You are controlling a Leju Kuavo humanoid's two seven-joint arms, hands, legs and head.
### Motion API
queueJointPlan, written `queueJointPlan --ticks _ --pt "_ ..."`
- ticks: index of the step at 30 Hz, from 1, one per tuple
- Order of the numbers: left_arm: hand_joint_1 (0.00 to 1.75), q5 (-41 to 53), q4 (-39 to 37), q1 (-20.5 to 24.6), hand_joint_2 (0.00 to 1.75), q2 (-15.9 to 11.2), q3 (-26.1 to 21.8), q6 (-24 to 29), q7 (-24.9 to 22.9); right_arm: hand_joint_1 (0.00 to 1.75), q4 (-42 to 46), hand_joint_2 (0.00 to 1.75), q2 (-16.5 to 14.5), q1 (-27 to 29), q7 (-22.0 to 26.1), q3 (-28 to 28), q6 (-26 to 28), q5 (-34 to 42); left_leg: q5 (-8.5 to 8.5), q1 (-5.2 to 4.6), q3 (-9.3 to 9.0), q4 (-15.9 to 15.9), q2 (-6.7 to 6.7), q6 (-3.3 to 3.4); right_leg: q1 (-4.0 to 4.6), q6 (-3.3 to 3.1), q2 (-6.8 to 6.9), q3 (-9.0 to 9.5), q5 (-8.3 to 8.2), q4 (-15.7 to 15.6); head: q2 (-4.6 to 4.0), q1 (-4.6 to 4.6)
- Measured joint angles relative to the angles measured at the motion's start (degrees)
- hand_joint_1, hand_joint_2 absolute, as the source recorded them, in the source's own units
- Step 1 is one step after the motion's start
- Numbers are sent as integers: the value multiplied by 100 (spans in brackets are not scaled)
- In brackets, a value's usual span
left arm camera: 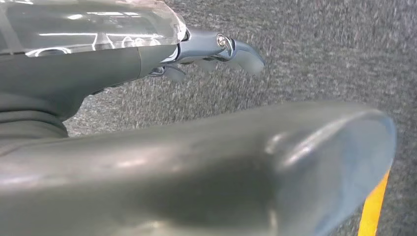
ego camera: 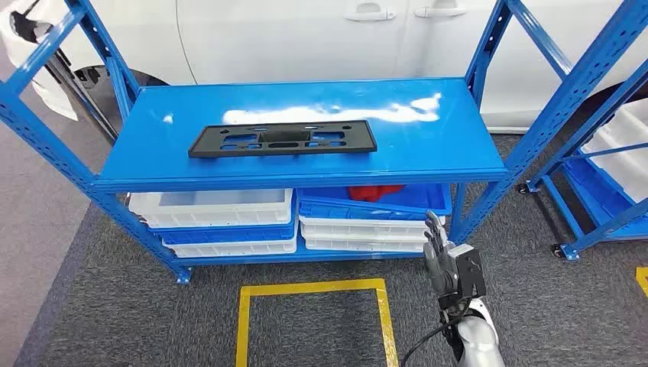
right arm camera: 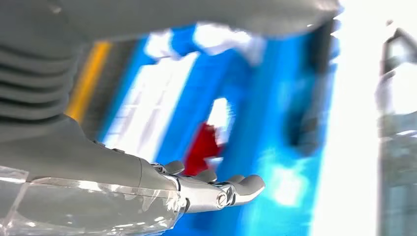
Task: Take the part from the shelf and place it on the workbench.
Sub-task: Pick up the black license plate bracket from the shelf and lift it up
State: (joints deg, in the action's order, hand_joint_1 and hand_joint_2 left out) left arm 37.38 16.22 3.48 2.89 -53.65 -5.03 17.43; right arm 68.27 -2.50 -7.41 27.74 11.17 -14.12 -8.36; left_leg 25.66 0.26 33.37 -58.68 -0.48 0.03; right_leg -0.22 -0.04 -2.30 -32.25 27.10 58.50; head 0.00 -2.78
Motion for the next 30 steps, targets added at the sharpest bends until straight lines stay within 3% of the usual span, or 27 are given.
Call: queueJointPlan --ticks 2,4,5,6,8,9,10,11,12,14,15,19,21,23,24,25,26,28,30 --pt "0 49 -9 6 0 7 -77 -6 26 0 143 175 18 -49 18 -83 -34 61 -15 5 -4 28 1 24 2 35 -2 9 -3 -16 0 0" --pt "0 148 -30 40 0 31 -225 -23 76 0 424 87 68 -166 44 -260 -108 192 -59 26 -33 110 12 84 5 91 46 -26 82 73 -1 1" --pt "0 200 -43 65 0 46 -299 -34 102 0 545 44 92 -245 47 -367 -146 261 -80 38 -45 147 20 115 6 112 85 -124 213 285 -1 1" --pt "0 252 -57 92 0 60 -376 -44 126 0 641 44 115 -326 44 -484 -181 324 -91 37 -52 164 29 133 -2 125 126 -280 385 611 -1 1" --pt "0 360 -89 139 0 82 -534 -61 172 0 762 131 148 -483 20 -780 -244 441 -91 26 -46 160 43 147 -11 149 160 -662 674 1368 0 1" --pt "0 411 -104 161 0 92 -607 -69 191 0 794 175 160 -551 6 -936 -269 489 -88 23 -48 155 47 147 -14 158 165 -770 683 1558 -1 0" --pt "0 461 -118 183 0 102 -676 -78 208 0 818 175 171 -625 -10 -1093 -293 533 -84 22 -51 148 49 146 -17 162 171 -783 585 1541 -1 0" --pt "0 507 -131 205 0 113 -736 -87 227 0 832 175 179 -708 -27 -1248 -312 570 -77 22 -55 137 49 141 -18 157 182 -689 396 1303 -1 0" --pt "0 551 -143 226 0 125 -789 -95 244 0 839 175 184 -802 -47 -1402 -324 602 -64 22 -59 120 48 131 -18 141 199 -514 164 903 -1 1" --pt "0 634 -167 270 0 149 -879 -104 275 0 838 175 187 -1020 -91 -1750 -335 648 -38 1 -38 77 46 93 7 86 233 -220 -109 213 0 1" --pt "0 673 -178 291 0 157 -922 -104 285 0 820 175 184 -1129 -112 -1934 -334 657 -31 -7 -22 61 48 66 21 55 240 -158 -150 43 0 1" --pt "0 797 -214 379 0 184 -1030 -106 308 0 613 175 94 -1531 -201 -2623 -302 641 21 -1 27 -14 58 -60 11 -72 228 -157 -179 -44 0 0" --pt "0 854 -230 421 0 200 -1062 -105 316 0 455 175 -2 -1740 -231 -2963 -258 614 297 20 232 -480 54 -127 -12 -125 231 -144 -198 -73 -1 0" --pt "0 899 -243 450 0 209 -1103 -105 322 0 282 175 -84 -1913 -261 -3284 -181 543 631 41 590 -1233 53 -180 -12 -144 229 -148 -197 -71 -1 0" --pt "0 919 -247 457 0 211 -1122 -105 325 0 197 175 -114 -1980 -274 -3426 -123 479 689 52 718 -1482 53 -199 -12 -144 228 -148 -196 -70 -1 0" --pt "0 934 -252 461 0 214 -1137 -105 328 0 112 175 -141 -2043 -288 -3565 -47 396 637 65 754 -1529 54 -213 -14 -141 224 -146 -193 -67 0 0" --pt "0 950 -256 465 0 216 -1149 -105 334 0 31 175 -168 -2104 -303 -3697 48 294 474 81 672 -1331 54 -223 -19 -131 219 -140 -187 -61 0 0" --pt "0 969 -262 479 0 218 -1166 -105 347 0 -106 175 -220 -2226 -340 -3911 262 60 84 108 306 -557 47 -232 -21 -91 206 -126 -163 -41 0 0" --pt "0 983 -273 493 0 221 -1176 -104 359 0 -248 175 -264 -2356 -408 -4072 486 -196 -68 97 67 -43 29 -181 -9 -30 191 -139 -151 -17 0 1"
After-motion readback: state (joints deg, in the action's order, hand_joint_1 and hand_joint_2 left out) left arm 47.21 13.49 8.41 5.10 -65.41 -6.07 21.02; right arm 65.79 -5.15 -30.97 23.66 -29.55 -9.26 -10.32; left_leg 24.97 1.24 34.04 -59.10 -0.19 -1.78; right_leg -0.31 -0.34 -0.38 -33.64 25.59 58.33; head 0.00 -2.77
